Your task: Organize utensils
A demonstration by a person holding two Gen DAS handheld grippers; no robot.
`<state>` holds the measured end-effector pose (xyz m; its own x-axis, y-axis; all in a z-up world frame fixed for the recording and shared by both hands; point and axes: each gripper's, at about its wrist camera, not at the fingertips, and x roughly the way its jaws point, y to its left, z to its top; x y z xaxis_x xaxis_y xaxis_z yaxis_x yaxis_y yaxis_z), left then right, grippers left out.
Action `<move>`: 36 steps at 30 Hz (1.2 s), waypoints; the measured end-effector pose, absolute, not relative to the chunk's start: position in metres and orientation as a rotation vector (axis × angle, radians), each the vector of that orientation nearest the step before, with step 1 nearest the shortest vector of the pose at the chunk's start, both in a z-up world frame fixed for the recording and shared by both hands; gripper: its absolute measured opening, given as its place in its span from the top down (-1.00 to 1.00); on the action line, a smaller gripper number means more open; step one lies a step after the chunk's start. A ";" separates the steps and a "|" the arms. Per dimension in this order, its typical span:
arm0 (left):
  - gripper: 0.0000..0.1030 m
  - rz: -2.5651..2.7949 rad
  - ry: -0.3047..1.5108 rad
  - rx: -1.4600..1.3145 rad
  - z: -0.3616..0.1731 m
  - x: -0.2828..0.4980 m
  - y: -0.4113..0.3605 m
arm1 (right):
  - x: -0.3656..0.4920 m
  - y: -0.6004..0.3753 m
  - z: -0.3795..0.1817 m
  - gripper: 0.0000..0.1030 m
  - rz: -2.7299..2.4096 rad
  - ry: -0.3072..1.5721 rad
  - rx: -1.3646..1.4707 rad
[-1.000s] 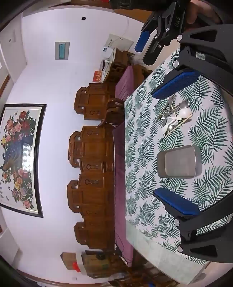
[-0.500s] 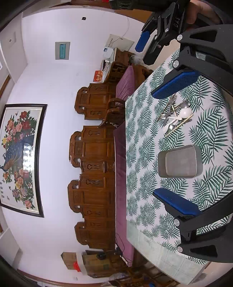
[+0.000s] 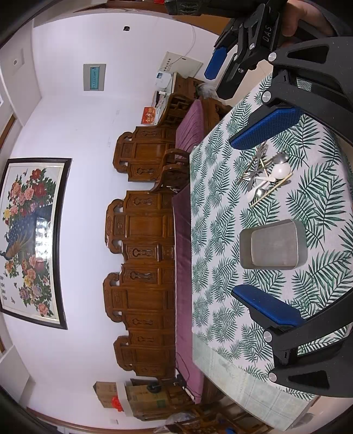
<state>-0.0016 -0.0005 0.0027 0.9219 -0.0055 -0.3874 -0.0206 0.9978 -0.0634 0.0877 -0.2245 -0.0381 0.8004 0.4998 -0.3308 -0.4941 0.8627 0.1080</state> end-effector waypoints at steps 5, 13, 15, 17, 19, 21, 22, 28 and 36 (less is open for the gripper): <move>-0.87 0.005 0.393 -0.067 0.009 -0.003 0.000 | 0.088 -0.225 -0.038 -0.95 0.533 0.360 0.018; -0.87 0.001 0.388 -0.064 0.009 -0.003 -0.001 | 0.088 -0.225 -0.038 -0.95 0.534 0.360 0.019; -0.87 0.001 0.388 -0.063 0.009 -0.003 -0.001 | 0.088 -0.225 -0.038 -0.95 0.533 0.360 0.019; -0.87 0.000 0.387 -0.063 0.009 -0.003 -0.001 | 0.088 -0.225 -0.038 -0.95 0.534 0.360 0.019; -0.87 0.001 0.387 -0.062 0.009 -0.003 -0.002 | 0.088 -0.225 -0.038 -0.95 0.534 0.360 0.019; -0.87 0.001 0.387 -0.062 0.009 -0.003 -0.002 | 0.088 -0.226 -0.038 -0.95 0.534 0.360 0.019; -0.87 0.002 0.387 -0.062 0.009 -0.004 -0.002 | 0.088 -0.225 -0.038 -0.95 0.534 0.360 0.019; -0.87 0.001 0.387 -0.062 0.009 -0.004 -0.002 | 0.088 -0.225 -0.038 -0.95 0.534 0.358 0.019; -0.87 0.002 0.386 -0.062 0.008 -0.004 -0.002 | 0.085 -0.224 -0.037 -0.95 0.535 0.357 0.020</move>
